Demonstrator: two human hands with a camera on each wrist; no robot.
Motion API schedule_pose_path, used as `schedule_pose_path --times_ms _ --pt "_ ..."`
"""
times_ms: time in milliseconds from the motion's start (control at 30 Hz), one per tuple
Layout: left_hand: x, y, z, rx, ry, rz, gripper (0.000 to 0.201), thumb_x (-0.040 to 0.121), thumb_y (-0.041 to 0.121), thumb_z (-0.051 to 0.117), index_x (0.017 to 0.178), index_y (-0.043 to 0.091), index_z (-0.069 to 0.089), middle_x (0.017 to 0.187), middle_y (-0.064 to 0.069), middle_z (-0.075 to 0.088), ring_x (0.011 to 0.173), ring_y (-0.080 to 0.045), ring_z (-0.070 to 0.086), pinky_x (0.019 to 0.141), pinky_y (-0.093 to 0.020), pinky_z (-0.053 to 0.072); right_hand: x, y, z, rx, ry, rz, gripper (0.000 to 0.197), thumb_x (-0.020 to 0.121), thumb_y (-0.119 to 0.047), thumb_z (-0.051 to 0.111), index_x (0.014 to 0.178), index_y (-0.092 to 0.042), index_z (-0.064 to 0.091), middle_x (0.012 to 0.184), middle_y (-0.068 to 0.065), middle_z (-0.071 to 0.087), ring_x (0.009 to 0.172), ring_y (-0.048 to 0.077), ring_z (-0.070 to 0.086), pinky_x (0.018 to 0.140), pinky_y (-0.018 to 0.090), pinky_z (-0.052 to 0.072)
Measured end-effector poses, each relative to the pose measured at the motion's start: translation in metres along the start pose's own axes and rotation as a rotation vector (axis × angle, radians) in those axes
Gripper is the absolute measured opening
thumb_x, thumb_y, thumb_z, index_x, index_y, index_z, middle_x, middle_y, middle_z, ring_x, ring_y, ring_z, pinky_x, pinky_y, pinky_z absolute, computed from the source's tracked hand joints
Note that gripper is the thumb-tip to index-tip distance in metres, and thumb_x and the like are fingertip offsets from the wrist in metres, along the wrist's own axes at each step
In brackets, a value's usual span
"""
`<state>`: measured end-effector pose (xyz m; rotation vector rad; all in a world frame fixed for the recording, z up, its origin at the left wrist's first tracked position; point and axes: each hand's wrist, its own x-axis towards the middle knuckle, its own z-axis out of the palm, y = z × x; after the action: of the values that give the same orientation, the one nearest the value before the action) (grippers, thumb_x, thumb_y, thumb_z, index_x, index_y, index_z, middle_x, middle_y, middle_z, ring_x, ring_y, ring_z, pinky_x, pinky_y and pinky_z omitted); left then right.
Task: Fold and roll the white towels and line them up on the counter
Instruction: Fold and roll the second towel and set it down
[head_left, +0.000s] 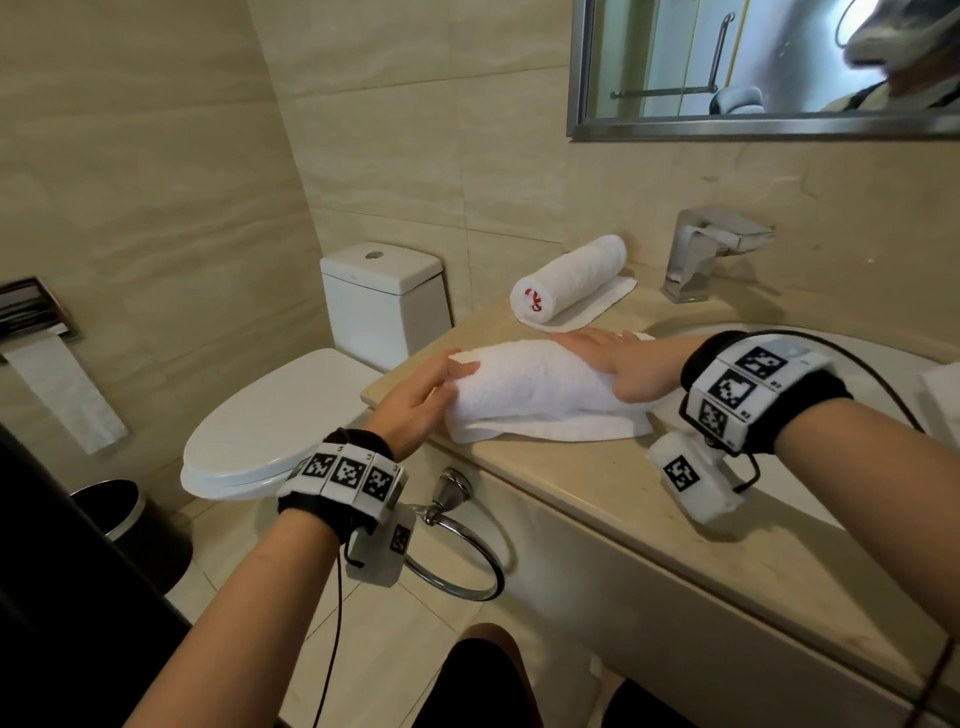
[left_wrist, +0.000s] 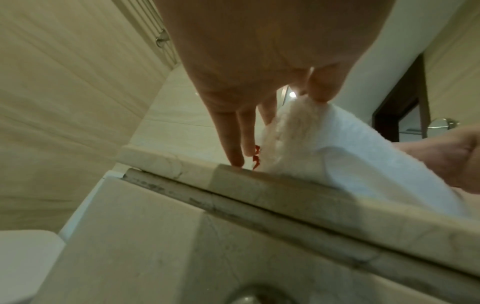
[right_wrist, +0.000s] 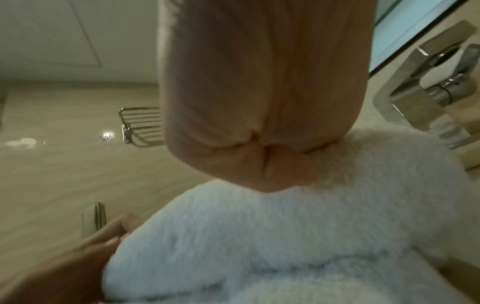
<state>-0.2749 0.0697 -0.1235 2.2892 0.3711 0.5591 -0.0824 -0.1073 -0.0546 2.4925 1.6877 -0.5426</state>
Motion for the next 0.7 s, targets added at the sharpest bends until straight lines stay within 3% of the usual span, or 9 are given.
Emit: schedule_pose_path --times_ms 100,200,267,367,433,467,533,600,700 --pt "-0.008 0.002 -0.001 0.029 0.011 0.069 0.040 0.080 0.048 0.039 0.108 0.028 0.059 0.134 0.007 0.042 0.118 -0.007 0.042 0.098 -0.019 0.030 -0.016 0.004 -0.004 0.082 -0.036 -0.047 0.088 0.081 0.012 0.029 0.150 -0.033 -0.004 0.159 -0.006 -0.008 0.147 0.015 -0.007 0.119 0.038 -0.006" --pt "-0.011 0.012 0.000 0.022 0.061 0.068 0.022 0.070 0.042 0.046 0.083 0.032 0.061 0.119 0.004 0.053 0.088 -0.004 0.051 0.081 -0.009 0.038 -0.036 0.003 -0.010 0.158 -0.031 -0.048 0.091 0.076 0.018 0.026 0.147 -0.038 0.015 0.157 -0.009 0.009 0.146 0.014 0.006 0.120 0.034 0.004" --pt "-0.009 0.019 -0.001 0.042 0.096 0.058 0.025 0.059 0.046 0.045 0.075 0.031 0.056 0.104 0.005 0.057 0.079 -0.006 0.052 0.076 -0.018 0.040 -0.046 0.002 -0.013 0.255 -0.013 -0.064 0.089 0.074 0.020 0.026 0.144 -0.035 0.031 0.151 -0.010 0.026 0.142 0.010 0.017 0.116 0.028 0.009" --pt "0.000 0.030 -0.002 0.141 0.119 -0.037 0.043 0.066 0.050 0.060 0.100 0.025 0.050 0.098 0.005 0.056 0.083 -0.013 0.053 0.070 -0.025 0.041 -0.053 0.008 -0.011 0.704 0.184 -0.024 0.073 0.075 0.026 0.028 0.129 -0.017 0.053 0.129 -0.005 0.051 0.123 0.009 0.043 0.107 0.026 0.029" --pt "0.008 0.036 -0.001 0.175 0.077 -0.124 0.055 0.075 0.044 0.067 0.120 0.020 0.047 0.106 0.004 0.048 0.096 -0.016 0.051 0.081 -0.027 0.042 -0.050 0.019 -0.006 0.948 0.440 0.101 0.050 0.085 0.018 0.035 0.118 -0.014 0.056 0.117 0.004 0.059 0.114 0.018 0.053 0.101 0.034 0.039" --pt "0.011 0.038 0.000 0.177 0.040 -0.151 0.060 0.073 0.048 0.066 0.122 0.018 0.049 0.109 0.003 0.043 0.101 -0.017 0.048 0.088 -0.028 0.041 -0.047 0.025 -0.003 1.022 0.510 0.178 0.039 0.089 0.011 0.038 0.115 -0.012 0.055 0.114 0.007 0.059 0.110 0.021 0.055 0.097 0.034 0.042" --pt "0.012 0.040 0.001 0.056 -0.028 -0.206 0.076 0.054 0.061 0.058 0.118 0.021 0.051 0.111 0.001 0.040 0.104 -0.017 0.044 0.090 -0.027 0.038 -0.044 0.030 0.005 1.163 0.482 0.308 0.023 0.093 0.002 0.041 0.107 -0.006 0.057 0.103 0.011 0.058 0.092 0.022 0.057 0.080 0.029 0.047" --pt "0.010 0.039 0.004 -0.177 -0.035 -0.283 0.082 0.046 0.057 0.060 0.119 0.023 0.048 0.117 -0.002 0.044 0.108 -0.022 0.046 0.083 -0.024 0.041 -0.042 0.024 0.015 1.265 0.358 0.387 0.019 0.094 0.000 0.037 0.087 -0.005 0.054 0.084 0.009 0.054 0.073 0.017 0.051 0.065 0.023 0.043" --pt "0.008 0.036 0.010 -0.488 0.059 -0.421 0.084 0.067 0.025 0.073 0.138 0.020 0.029 0.128 -0.007 0.038 0.114 -0.026 0.044 0.097 -0.034 0.042 -0.039 0.015 0.023 1.290 0.368 0.446 0.023 0.091 0.002 0.035 0.075 -0.008 0.047 0.071 0.006 0.044 0.064 0.016 0.045 0.060 0.024 0.040"
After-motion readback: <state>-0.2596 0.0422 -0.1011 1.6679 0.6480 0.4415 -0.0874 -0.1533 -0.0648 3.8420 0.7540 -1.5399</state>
